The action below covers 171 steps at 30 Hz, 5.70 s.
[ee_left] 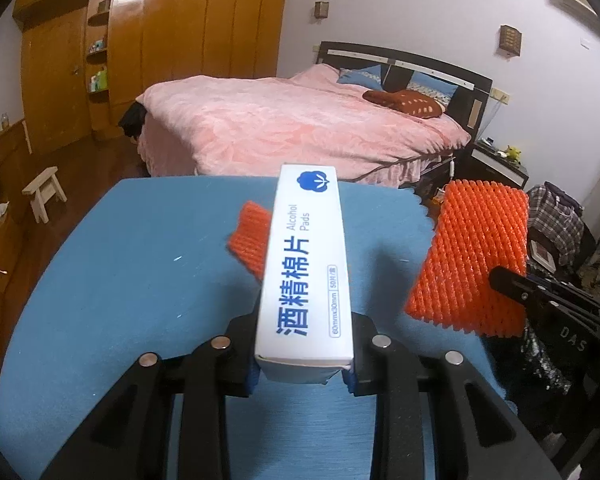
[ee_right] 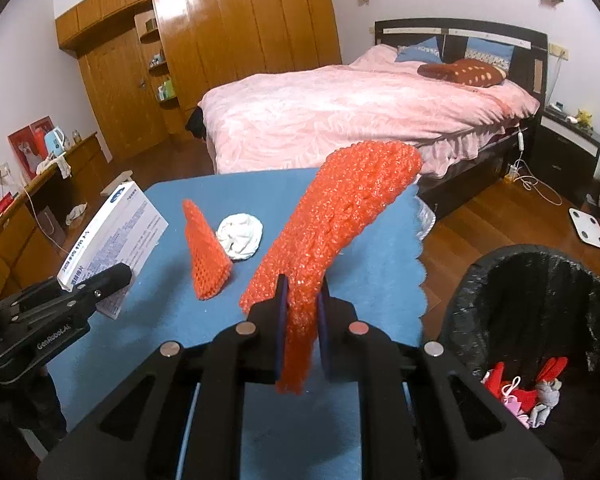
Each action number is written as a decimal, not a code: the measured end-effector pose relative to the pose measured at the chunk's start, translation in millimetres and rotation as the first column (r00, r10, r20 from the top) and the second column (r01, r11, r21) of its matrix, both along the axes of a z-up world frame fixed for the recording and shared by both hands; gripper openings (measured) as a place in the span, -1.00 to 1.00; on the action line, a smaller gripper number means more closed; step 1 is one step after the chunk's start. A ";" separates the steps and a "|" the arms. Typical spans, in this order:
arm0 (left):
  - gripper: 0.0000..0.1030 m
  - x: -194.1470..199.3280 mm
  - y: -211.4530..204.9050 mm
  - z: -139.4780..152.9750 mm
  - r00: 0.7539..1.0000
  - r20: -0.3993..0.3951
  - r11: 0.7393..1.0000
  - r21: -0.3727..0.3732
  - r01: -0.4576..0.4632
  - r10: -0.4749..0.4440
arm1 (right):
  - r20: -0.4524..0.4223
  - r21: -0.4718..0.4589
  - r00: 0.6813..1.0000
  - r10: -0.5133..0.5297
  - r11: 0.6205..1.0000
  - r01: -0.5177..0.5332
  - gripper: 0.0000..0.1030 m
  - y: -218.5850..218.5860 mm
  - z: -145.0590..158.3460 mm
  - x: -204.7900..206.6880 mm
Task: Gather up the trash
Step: 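Lift the orange mesh over the bin with the right gripper while the left gripper holds the box, then lower the box and orange mesh into the bin and open both grippers, then move both grippers back over the table toward the mesh strip and tissue, then grasp the orange mesh strip with the left gripper while the right gripper grasps the white tissue ball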
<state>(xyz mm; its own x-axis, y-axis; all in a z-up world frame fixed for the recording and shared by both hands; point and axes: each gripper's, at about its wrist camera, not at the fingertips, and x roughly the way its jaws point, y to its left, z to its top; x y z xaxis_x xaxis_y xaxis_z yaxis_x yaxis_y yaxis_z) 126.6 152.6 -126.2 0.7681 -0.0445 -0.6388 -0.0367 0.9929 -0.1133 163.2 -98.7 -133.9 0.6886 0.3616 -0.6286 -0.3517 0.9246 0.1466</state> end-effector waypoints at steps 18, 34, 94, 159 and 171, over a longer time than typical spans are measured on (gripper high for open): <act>-0.40 2.6 -82.2 28.2 0.989 0.047 0.990 0.015 0.139 -0.139 | 0.070 0.002 0.989 -0.133 0.991 0.133 -0.75 -83.5 29.7 -33.5; -0.40 7.7 -200.2 42.2 0.926 0.087 0.930 -0.003 0.368 -0.367 | 0.100 -0.009 0.938 -0.332 0.942 0.334 -0.75 -191.7 33.9 -62.4; 0.79 36.8 -11.6 -4.7 0.999 0.041 0.999 0.054 -0.010 0.007 | 0.089 -0.039 0.987 -0.131 0.990 0.134 0.84 -39.5 8.6 25.2; -0.74 45.6 104.0 -56.4 0.985 -0.039 0.986 0.036 -0.166 0.167 | -0.044 -0.106 0.997 0.070 0.992 -0.074 0.77 131.2 -68.8 108.7; -0.74 42.9 108.3 -54.6 0.985 -0.031 0.985 0.023 -0.168 0.169 | -0.140 -0.094 0.981 0.136 0.984 -0.150 -0.29 147.4 -81.0 117.6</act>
<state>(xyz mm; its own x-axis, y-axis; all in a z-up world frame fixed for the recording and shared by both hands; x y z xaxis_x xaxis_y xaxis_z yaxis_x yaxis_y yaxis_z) 169.6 260.9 -180.8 0.7420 0.0971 -0.6633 -0.2071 0.9743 -0.0890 280.9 48.7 -214.9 0.5428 0.3780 -0.7500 -0.4651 0.8789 0.1064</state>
